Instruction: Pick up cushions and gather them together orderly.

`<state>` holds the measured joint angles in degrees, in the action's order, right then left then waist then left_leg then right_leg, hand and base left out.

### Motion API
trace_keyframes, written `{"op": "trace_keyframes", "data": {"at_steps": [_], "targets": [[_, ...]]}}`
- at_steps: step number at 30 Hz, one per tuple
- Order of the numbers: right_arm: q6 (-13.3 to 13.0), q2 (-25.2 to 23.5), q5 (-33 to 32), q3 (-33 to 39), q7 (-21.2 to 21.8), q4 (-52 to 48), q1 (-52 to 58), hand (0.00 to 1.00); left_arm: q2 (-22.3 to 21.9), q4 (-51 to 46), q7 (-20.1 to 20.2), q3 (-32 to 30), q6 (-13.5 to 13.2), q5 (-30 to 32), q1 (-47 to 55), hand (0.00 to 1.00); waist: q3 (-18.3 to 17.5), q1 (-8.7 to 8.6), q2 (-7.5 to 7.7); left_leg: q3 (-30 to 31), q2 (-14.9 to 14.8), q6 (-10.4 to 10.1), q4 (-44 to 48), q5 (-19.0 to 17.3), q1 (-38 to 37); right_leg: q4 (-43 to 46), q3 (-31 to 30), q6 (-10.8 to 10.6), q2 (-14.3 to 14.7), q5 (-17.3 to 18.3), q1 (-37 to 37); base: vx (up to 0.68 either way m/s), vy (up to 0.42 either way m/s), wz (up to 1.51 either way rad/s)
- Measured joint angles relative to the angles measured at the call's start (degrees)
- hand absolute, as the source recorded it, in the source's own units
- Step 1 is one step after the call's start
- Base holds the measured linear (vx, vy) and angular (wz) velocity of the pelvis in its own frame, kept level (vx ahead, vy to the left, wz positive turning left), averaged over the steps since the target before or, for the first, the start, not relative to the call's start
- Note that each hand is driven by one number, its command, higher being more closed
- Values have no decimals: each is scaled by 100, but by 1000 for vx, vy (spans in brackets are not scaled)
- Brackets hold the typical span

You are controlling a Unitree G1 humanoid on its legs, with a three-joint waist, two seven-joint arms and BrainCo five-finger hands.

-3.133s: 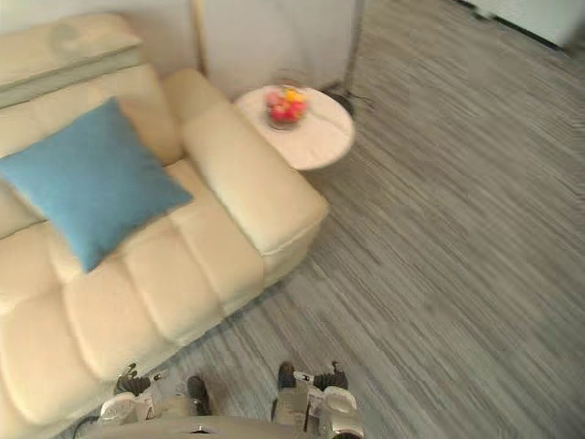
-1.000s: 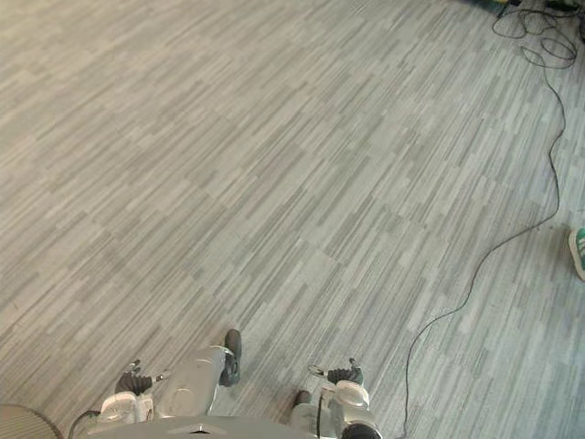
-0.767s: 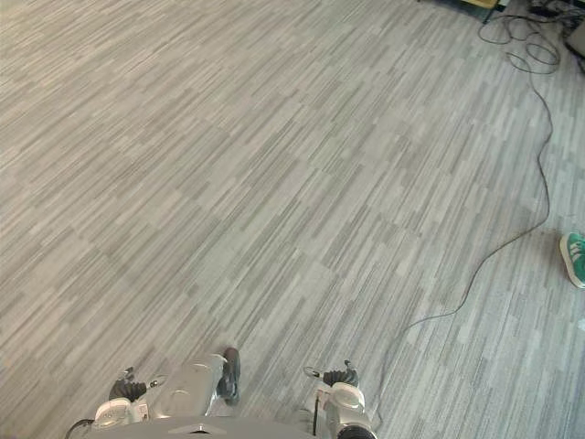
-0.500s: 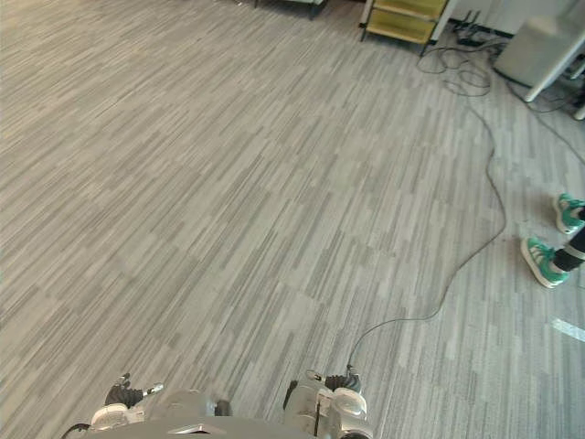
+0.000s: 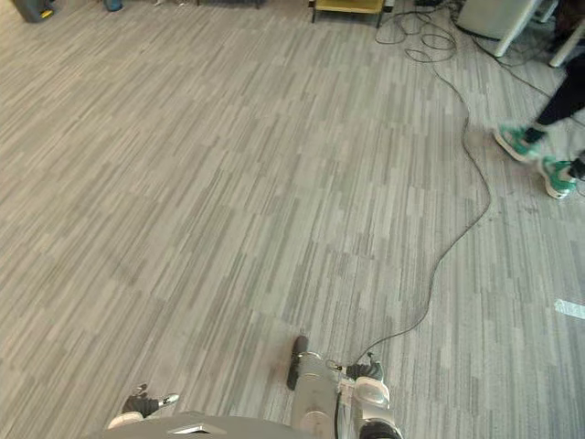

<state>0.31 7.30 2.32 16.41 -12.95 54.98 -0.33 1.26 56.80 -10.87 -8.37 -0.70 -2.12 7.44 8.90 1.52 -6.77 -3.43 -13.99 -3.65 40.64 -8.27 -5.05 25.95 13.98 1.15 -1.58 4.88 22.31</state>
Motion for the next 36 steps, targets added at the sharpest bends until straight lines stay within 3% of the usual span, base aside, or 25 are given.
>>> {"op": "trace_keyframes", "data": {"at_steps": [1,3,4,7,10,11,12,13,14,16,17,18,19,20,21,22,23,24,25,27,28,31,34,36], "targets": [[-2,-3,-44,1,-6,-4,113,0,-5,-8,1,-61,-3,-1,-9,0,43,4,56,69,-136,15,718,561,318,-89,8,99,100,153,-240,429,-205,-4],[-4,-7,-97,7,-20,-4,216,0,3,-103,4,-122,-11,-6,-5,0,73,37,17,-54,-331,135,1888,375,814,-182,2,202,219,366,-670,381,-137,1],[-1,-11,-157,8,-23,4,318,0,-3,-166,3,-185,-10,-10,21,0,139,63,76,-218,-379,200,2422,191,1092,-253,-6,231,260,490,-983,383,-107,1],[4,-29,-310,13,-61,31,457,0,-13,-356,3,-220,-12,-71,85,0,162,166,109,-498,-167,262,2589,-185,1740,-597,-41,220,282,661,-1662,334,-39,-3],[8,-93,-365,64,-109,51,368,0,-17,-455,3,-198,-16,-132,106,0,173,276,134,-754,275,205,1459,-586,2456,-1094,-240,179,242,685,-2208,406,71,-29],[16,-176,-438,127,-134,61,344,0,0,-453,1,-154,-11,-130,110,0,210,352,199,-801,610,145,82,-547,2512,-1310,-364,90,115,729,-2469,520,168,-45],[11,-216,-444,227,-134,99,316,0,-3,-460,3,-129,-15,-110,122,0,207,392,212,-747,826,11,-1230,-273,2455,-1464,-458,26,47,764,-2605,519,203,-56],[9,-216,-445,262,-135,234,239,0,-4,-447,6,-68,-20,-123,147,0,213,471,203,-729,912,-62,-2303,441,2356,-1650,-601,-29,19,795,-2748,449,182,-72],[33,-264,-445,254,-133,264,231,0,-5,-439,9,5,-20,-95,184,0,195,594,217,-785,945,-152,-2683,1071,2207,-1870,-805,-61,-6,796,-2897,393,163,-69],[47,-391,-442,252,-129,276,208,0,58,-429,30,10,-31,-20,141,0,197,590,291,-869,1074,333,-2396,955,2242,-2142,-933,-106,-91,691,-3097,515,189,-25],[75,-460,-428,347,-124,247,170,0,74,-371,42,-6,-33,16,34,0,236,569,317,-918,1005,676,-1637,585,2461,-2258,-1047,-204,-135,400,-3269,558,233,3],[75,-479,-426,346,-122,234,169,0,92,-356,50,-26,-34,17,33,0,251,597,353,-927,997,689,-1368,521,2524,-2224,-1087,-218,-178,359,-3315,480,271,-5],[73,-522,-413,349,-114,240,172,0,160,-346,84,-96,-56,16,35,0,276,635,559,-918,1094,747,-953,363,2681,-1963,-1244,-332,-345,426,-3331,309,193,-18],[78,-515,-408,348,-113,242,215,0,157,-347,93,-105,-54,17,95,0,149,668,557,-776,1119,747,-1208,270,2581,-1695,-1299,-450,-346,504,-3202,342,202,-37],[63,-468,-408,341,-96,246,257,0,132,-300,106,-93,-47,13,219,0,21,660,524,-649,1113,754,-1413,21,2475,-938,-1344,-745,-316,733,-2939,255,127,-33],[60,-502,-381,317,-75,246,266,0,268,-215,122,-82,-39,4,224,0,-17,626,730,-790,1264,760,-1369,-255,2353,174,-1513,-1015,-536,970,-2502,285,127,-25],[76,-514,-342,318,-70,252,260,0,320,-186,123,-62,-31,2,219,0,-39,610,799,-822,1335,736,-1366,-321,2288,785,-1609,-1112,-599,951,-2241,406,134,-7],[99,-570,-259,313,-48,259,301,0,406,-158,126,-4,6,4,218,0,-21,537,943,-896,1505,743,-1391,-548,1956,2535,-1811,-1653,-675,563,-1552,422,120,-4],[93,-598,-287,329,-6,241,320,0,412,-158,124,1,14,4,223,0,-7,512,946,-912,1537,751,-1398,-620,1815,2995,-1776,-1674,-707,452,-1399,426,122,-5],[54,-589,-276,352,3,178,313,0,420,-157,122,13,37,6,252,0,13,423,915,-945,1618,817,-1522,-726,1333,3967,-1313,-1295,-890,370,-1053,344,86,-8],[44,-586,-230,337,18,169,283,0,421,-185,121,14,57,9,253,0,7,377,882,-971,1669,828,-1843,-751,852,4282,-777,-783,-1079,478,-827,416,78,-6],[-16,-609,-213,361,27,176,193,0,411,-214,122,13,57,7,150,0,25,326,848,-945,1634,830,-2282,-746,276,3967,-138,-540,-1141,717,-552,365,21,-4],[-54,-556,-217,437,31,163,92,0,318,-214,123,12,58,7,72,0,96,255,687,-955,1416,807,-2751,-756,-367,2399,532,-333,-987,1048,-380,395,-56,-5],[-53,-548,-218,439,33,154,-24,0,282,-212,122,74,55,11,13,0,147,145,595,-913,1199,765,-2992,-758,-665,565,515,-281,-656,709,-202,432,-116,9]]}}
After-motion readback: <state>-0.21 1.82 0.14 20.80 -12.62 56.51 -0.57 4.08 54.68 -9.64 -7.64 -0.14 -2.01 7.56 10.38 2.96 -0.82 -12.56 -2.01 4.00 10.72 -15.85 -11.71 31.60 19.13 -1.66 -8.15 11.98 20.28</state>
